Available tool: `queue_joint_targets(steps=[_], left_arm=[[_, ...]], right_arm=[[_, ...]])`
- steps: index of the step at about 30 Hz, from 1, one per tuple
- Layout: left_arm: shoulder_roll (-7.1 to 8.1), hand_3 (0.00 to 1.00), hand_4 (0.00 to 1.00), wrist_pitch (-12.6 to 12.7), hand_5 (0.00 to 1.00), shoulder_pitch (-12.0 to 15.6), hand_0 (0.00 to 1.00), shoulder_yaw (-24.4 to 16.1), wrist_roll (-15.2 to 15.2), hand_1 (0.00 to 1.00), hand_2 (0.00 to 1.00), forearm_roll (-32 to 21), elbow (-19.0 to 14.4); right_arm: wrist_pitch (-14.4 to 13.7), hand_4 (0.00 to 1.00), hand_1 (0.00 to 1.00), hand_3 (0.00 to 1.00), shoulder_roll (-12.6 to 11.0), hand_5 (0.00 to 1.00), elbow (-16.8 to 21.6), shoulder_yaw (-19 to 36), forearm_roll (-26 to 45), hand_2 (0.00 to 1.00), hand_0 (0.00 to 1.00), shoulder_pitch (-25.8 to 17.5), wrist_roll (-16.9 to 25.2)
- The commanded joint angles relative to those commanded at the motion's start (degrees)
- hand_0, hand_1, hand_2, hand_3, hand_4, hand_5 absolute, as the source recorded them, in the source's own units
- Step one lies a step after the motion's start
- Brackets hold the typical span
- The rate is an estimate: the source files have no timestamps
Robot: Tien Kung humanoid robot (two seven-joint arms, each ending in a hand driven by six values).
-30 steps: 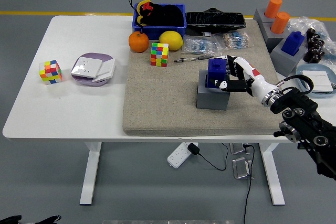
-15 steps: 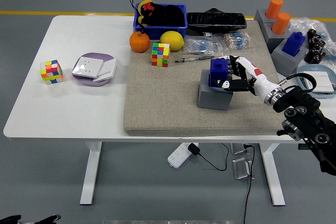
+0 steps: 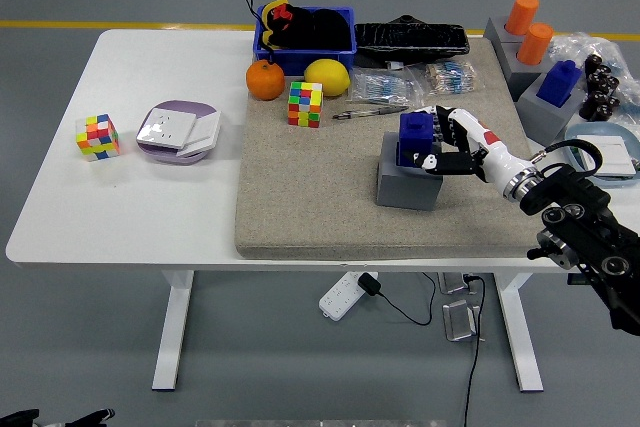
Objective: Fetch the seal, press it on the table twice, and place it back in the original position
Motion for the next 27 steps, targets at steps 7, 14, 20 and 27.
queue_joint_targets(steps=[7,14,20,27], left_arm=[[0.00,0.802,0.692,0.0,0.414,-0.1,0.814,0.3,-0.2,0.786,0.764,-0.4,0.0],[-0.05,0.803,0.692,0.0,0.414,-0.2,0.814,0.2,-0.1,0.786,0.764,-0.4,0.0],[-0.06,0.803,0.692,0.0,0.415,-0.1,0.814,0.2,-0.1,0.786,0.765,-0.4,0.0],[-0.13,0.803,0.692,0.0,0.415,0.0,0.814,0.1,-0.1,0.786,0.764,-0.4,0.1]], right_arm=[[-0.1,0.700,0.426,0.463,0.0,0.002,0.0,0.2,-0.1,0.434,0.547,0.1,0.0],[-0.1,0.701,0.425,0.462,0.1,0.002,0.2,0.2,-0.1,0.434,0.546,0.2,0.0],[0.0,0.701,0.425,0.462,0.1,0.002,0.2,0.2,-0.2,0.435,0.547,0.4,0.1],[0.0,0.703,0.426,0.462,-0.1,0.002,0.2,0.5,-0.3,0.435,0.547,0.5,0.1]])
